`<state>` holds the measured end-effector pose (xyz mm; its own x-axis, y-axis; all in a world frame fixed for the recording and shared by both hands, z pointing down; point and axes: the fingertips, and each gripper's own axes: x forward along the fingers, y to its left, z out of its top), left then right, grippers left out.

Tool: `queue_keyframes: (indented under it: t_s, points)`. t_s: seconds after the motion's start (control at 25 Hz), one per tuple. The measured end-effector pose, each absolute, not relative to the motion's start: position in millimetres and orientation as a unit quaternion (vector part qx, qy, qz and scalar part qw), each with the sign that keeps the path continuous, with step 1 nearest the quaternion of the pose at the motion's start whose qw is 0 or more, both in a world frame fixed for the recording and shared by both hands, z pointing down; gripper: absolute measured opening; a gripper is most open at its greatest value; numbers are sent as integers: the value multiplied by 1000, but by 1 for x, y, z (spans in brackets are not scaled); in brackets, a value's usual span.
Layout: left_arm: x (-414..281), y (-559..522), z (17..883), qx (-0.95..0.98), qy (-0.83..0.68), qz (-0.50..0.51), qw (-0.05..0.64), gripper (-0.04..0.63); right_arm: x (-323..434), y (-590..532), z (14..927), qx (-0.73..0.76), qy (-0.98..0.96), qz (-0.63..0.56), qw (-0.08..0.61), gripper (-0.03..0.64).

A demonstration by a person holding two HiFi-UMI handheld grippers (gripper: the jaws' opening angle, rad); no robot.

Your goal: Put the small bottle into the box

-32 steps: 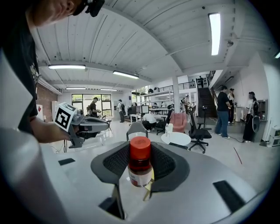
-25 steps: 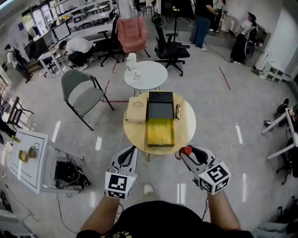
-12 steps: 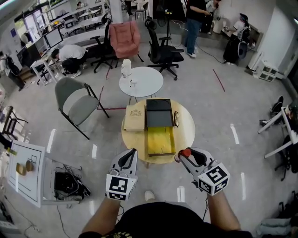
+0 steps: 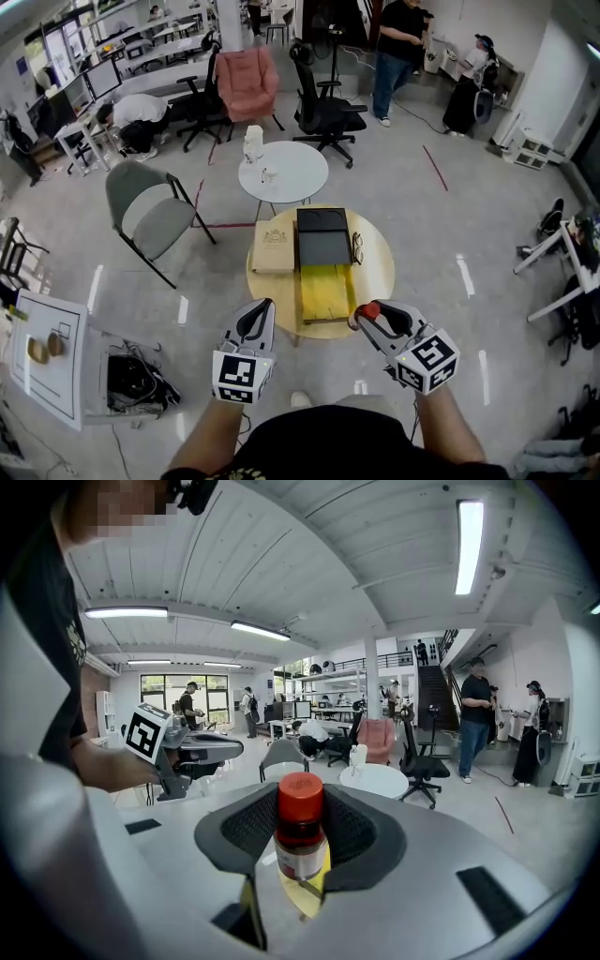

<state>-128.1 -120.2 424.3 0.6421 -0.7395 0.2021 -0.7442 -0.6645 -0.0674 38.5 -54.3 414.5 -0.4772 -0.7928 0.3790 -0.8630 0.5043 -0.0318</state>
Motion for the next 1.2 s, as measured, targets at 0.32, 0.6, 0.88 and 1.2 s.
queue_keyframes:
  t_s: [0.32, 0.6, 0.88, 1.2]
  points:
    - [-123, -125, 432, 909, -400, 114, 21, 15, 39, -65, 412, 486, -851, 110, 164, 152]
    - [-114, -140, 438, 906, -404, 121, 19, 15, 51, -85, 421, 482, -853, 115, 162, 152]
    - [-102, -172, 441, 897, -420, 133, 20, 15, 61, -125, 422, 459, -867, 115, 156, 152]
    - [-66, -209, 448, 893, -422, 152, 20, 15, 89, -175, 437, 435, -878, 123, 159, 152]
